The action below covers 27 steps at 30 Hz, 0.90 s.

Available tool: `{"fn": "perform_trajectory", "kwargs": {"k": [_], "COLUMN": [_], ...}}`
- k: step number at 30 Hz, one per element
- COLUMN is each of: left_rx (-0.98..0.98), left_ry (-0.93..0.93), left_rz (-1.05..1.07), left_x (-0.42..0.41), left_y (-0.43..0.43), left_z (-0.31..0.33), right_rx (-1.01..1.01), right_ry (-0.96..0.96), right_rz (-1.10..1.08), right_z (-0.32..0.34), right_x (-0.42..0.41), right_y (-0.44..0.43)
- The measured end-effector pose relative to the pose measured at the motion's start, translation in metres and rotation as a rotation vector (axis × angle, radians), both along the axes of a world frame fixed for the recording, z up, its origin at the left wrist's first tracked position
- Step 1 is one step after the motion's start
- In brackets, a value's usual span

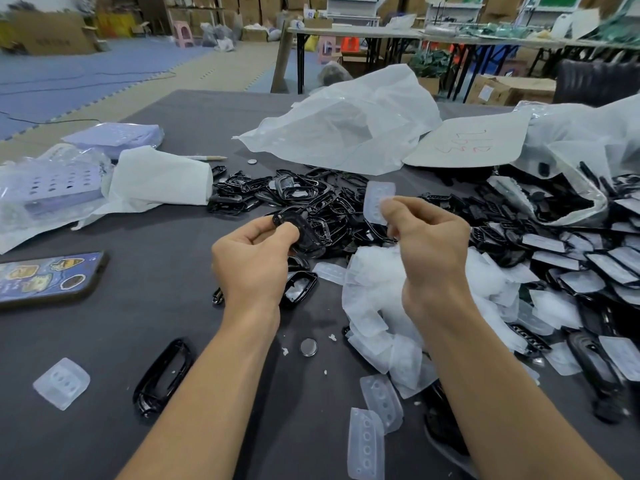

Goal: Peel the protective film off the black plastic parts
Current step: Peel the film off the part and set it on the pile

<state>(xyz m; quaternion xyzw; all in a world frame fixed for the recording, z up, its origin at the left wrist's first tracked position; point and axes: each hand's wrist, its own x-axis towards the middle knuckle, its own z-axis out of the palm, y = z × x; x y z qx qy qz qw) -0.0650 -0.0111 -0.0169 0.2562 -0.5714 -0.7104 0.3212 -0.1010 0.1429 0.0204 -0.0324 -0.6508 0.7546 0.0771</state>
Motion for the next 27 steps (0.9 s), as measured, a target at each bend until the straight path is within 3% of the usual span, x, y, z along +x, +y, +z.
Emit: {"fn": "perform_trajectory", "kwargs": {"k": [7,15,27], "left_rx": [-0.172,-0.215,-0.231], "left_ry": [-0.024,-0.044,-0.099], "left_rz": [-0.120,-0.173,-0.259], "left_x": [0.005,0.005,0.007], "left_y": [0.012,0.017,0.023], "left_z": [0.000,0.001,-0.004], "right_rx": [-0.227,-0.090,-0.091], "right_ry": [-0.116,0.008,0.035], "right_rz": [0.221,0.286,0.275], "right_z": [-0.009,-0.026,-0.022], "right_x": [0.017,0.018,0.022], "right_y": [0.001,-0.001,0.000]}}
